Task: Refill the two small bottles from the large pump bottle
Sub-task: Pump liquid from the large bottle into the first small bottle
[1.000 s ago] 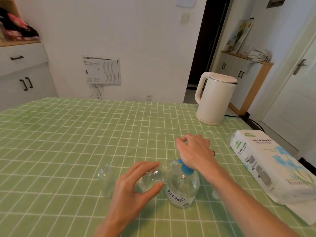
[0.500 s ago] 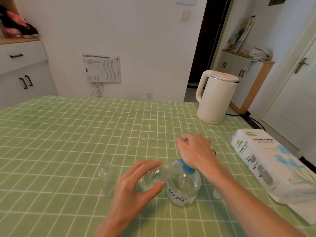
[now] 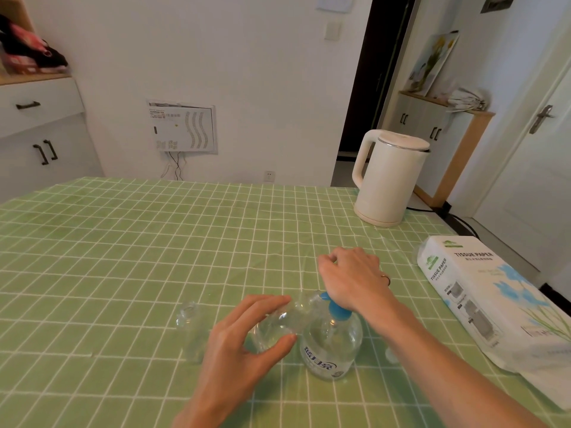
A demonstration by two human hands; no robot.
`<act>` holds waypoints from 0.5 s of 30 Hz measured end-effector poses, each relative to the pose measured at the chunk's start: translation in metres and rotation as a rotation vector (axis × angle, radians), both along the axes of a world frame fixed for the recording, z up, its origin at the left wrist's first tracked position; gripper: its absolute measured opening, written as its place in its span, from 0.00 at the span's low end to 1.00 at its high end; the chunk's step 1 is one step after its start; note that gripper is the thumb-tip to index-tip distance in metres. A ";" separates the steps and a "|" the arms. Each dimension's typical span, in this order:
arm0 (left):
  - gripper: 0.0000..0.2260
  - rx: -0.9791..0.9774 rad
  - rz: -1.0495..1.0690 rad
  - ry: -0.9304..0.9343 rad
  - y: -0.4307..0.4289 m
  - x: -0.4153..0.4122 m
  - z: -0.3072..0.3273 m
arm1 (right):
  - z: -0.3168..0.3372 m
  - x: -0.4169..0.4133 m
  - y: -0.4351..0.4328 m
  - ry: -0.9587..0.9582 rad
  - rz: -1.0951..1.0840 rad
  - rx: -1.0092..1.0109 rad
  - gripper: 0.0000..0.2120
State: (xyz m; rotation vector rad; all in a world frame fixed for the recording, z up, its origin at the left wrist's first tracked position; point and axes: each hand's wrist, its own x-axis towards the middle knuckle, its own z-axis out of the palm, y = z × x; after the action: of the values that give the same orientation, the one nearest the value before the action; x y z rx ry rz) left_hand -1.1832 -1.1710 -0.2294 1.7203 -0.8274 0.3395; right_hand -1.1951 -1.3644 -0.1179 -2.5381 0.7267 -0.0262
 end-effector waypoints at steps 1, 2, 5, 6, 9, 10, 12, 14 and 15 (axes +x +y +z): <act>0.20 0.000 0.000 -0.005 0.000 0.000 0.001 | 0.000 0.000 0.000 0.006 0.002 -0.003 0.14; 0.20 -0.002 0.000 -0.007 0.000 0.000 0.001 | 0.000 0.000 0.000 0.006 0.003 -0.005 0.14; 0.20 -0.008 0.004 -0.005 0.001 0.000 0.003 | 0.002 -0.002 0.000 -0.006 0.001 0.001 0.15; 0.20 -0.008 0.007 -0.005 0.001 0.000 0.003 | 0.003 -0.002 0.000 -0.011 0.001 0.004 0.15; 0.20 -0.013 0.007 -0.008 0.001 0.000 0.003 | 0.007 -0.001 0.000 -0.039 0.005 -0.047 0.16; 0.20 -0.015 0.002 -0.008 0.001 0.000 0.003 | 0.007 0.000 0.000 -0.048 0.007 -0.063 0.15; 0.20 -0.019 -0.006 -0.010 0.000 0.000 0.003 | 0.005 0.001 0.000 -0.055 0.002 -0.040 0.15; 0.20 -0.020 -0.006 -0.006 0.000 0.000 0.002 | 0.002 0.000 -0.001 -0.059 -0.011 0.007 0.15; 0.20 -0.016 -0.002 -0.006 0.000 0.001 0.002 | 0.001 0.000 -0.001 -0.054 -0.014 0.015 0.15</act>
State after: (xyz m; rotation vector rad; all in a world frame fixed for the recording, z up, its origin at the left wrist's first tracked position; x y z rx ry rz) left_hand -1.1826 -1.1714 -0.2278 1.7046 -0.8284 0.3488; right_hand -1.1946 -1.3655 -0.1169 -2.5085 0.7211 -0.0934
